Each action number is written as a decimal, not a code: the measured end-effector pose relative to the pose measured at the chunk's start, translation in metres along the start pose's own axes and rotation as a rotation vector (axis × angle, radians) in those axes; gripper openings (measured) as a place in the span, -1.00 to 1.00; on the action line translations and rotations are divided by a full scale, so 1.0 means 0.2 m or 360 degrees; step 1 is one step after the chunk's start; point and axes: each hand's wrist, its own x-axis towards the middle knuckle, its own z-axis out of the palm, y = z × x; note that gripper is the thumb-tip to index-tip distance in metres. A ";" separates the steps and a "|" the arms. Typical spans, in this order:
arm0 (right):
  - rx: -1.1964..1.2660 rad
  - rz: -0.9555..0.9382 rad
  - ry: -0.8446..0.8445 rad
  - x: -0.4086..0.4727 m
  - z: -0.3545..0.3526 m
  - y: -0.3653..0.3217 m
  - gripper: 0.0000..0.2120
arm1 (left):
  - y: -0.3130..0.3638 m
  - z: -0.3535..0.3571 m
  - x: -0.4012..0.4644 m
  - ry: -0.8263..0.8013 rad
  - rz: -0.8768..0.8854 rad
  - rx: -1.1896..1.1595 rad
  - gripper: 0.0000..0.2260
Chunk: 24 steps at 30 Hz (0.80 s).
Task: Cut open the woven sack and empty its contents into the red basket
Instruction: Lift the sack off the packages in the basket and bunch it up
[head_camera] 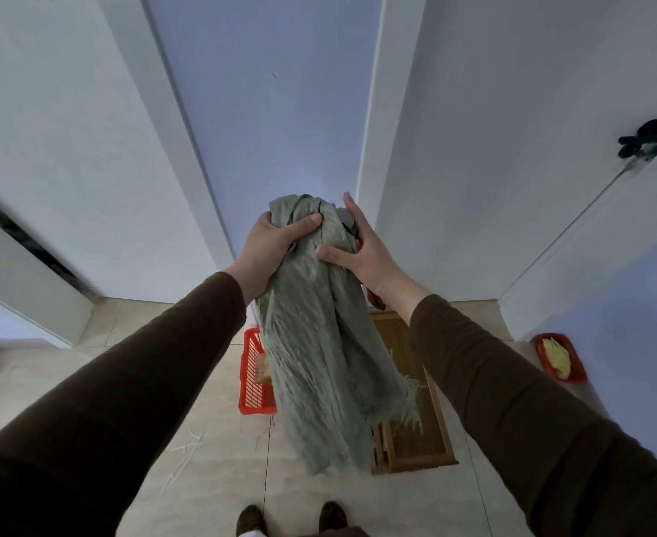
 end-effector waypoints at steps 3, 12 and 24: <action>-0.0009 0.0081 -0.0124 0.00 -0.01 0.01 0.03 | 0.02 0.00 0.00 0.0064 -0.0049 0.0024 -0.17; 0.0164 0.0206 0.0336 0.01 0.02 -0.03 -0.33 | -0.04 0.03 -0.10 -0.0186 0.0097 0.0222 -0.17; 0.0044 0.0507 0.0331 -0.02 0.06 -0.06 -0.25 | -0.14 -0.06 -0.09 -0.0137 0.0181 0.0257 -0.05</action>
